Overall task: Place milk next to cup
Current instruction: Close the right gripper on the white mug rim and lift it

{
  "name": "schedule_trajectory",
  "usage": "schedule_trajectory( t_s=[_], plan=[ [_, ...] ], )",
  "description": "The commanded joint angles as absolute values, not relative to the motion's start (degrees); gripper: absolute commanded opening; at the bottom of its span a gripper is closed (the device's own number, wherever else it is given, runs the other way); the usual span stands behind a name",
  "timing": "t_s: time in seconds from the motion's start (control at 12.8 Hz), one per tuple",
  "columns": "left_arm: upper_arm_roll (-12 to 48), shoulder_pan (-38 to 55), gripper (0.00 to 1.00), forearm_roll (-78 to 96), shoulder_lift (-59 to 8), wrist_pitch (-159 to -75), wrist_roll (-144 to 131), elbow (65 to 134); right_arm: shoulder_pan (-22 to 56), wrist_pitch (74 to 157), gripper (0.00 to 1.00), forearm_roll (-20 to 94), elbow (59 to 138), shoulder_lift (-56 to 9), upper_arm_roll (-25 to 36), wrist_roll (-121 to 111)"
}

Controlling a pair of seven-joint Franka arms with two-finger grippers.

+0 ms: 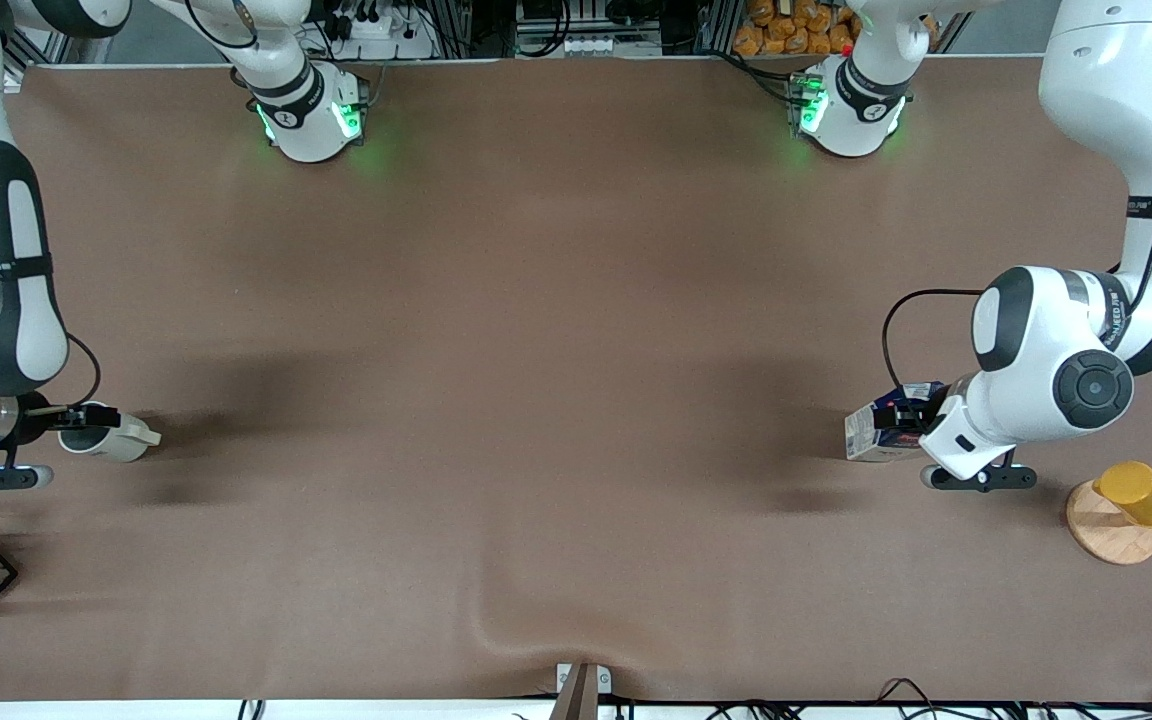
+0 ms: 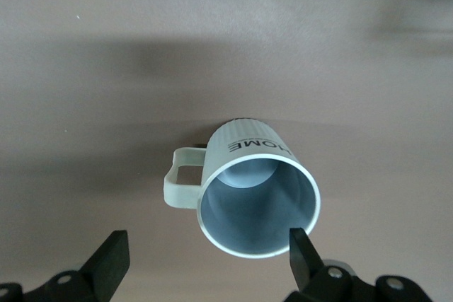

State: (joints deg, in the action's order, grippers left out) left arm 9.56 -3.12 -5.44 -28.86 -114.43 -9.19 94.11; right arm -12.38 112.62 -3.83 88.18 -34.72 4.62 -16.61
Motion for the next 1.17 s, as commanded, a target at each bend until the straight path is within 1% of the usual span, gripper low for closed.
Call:
schedule_trajectory(
  t_s=[0.0,0.08,0.16,0.23,0.31,0.39,0.47,0.55,0.62,0.7,0.78,0.86,1.09],
  plan=[
    [9.84,-3.52,0.97,-6.06,-27.51,-112.94,-11.07,93.78,-13.53,113.46,1.00,-0.01,88.68,-36.82,3.60,-17.84],
    [9.84,-3.34,0.96,-6.06,-27.60,-112.94,-11.34,93.87,-13.62,114.08,1.00,0.09,88.77,-37.26,3.60,-17.84],
    [9.84,-3.34,0.92,-6.06,-27.51,-112.85,-11.34,93.87,-13.54,114.87,1.00,0.09,88.77,-38.05,3.60,-17.84],
    [9.84,-3.25,0.81,-6.06,-27.51,-112.16,-11.16,93.87,-13.54,115.22,1.00,0.09,88.86,-38.58,3.60,-17.84],
    [9.84,-3.16,0.77,-6.06,-27.51,-111.28,-11.42,93.95,-13.62,115.22,1.00,0.17,88.94,-38.93,3.60,-17.84],
    [9.84,-3.08,0.76,-6.06,-27.51,-110.66,-11.43,93.96,-13.80,115.22,1.00,0.18,89.21,-39.28,3.52,-17.84],
    [9.93,-2.99,0.71,-6.15,-27.51,-110.57,-11.16,93.96,-13.80,115.66,1.00,0.18,89.47,-39.55,3.60,-17.84],
    [9.93,-3.08,0.57,-6.24,-27.51,-110.57,-10.38,93.87,-13.89,116.80,1.00,0.26,89.65,-39.90,3.52,-17.84],
    [9.93,-3.08,0.50,-6.41,-27.42,-110.57,-10.28,93.78,-13.89,117.76,0.70,0.26,89.74,-40.16,3.60,-17.84],
    [9.93,-3.08,0.45,-6.50,-27.42,-110.57,-10.37,93.61,-13.80,118.73,0.33,0.44,89.65,-40.51,3.52,-17.58],
    [9.93,-3.08,0.42,-6.50,-27.25,-110.57,-10.46,92.91,-13.71,119.09,0.10,1.83,89.65,-40.60,3.60,-17.23],
    [10.02,-3.08,0.41,-5.98,-26.90,-110.04,-10.55,91.33,-13.62,119.27,0.00,3.32,89.56,-40.61,3.60,-17.23],
    [10.63,-3.17,0.37,-1.77,-26.10,-102.68,-11.34,85.71,-13.71,120.23,0.00,3.60,88.86,-40.61,3.60,-17.05]
  ],
)
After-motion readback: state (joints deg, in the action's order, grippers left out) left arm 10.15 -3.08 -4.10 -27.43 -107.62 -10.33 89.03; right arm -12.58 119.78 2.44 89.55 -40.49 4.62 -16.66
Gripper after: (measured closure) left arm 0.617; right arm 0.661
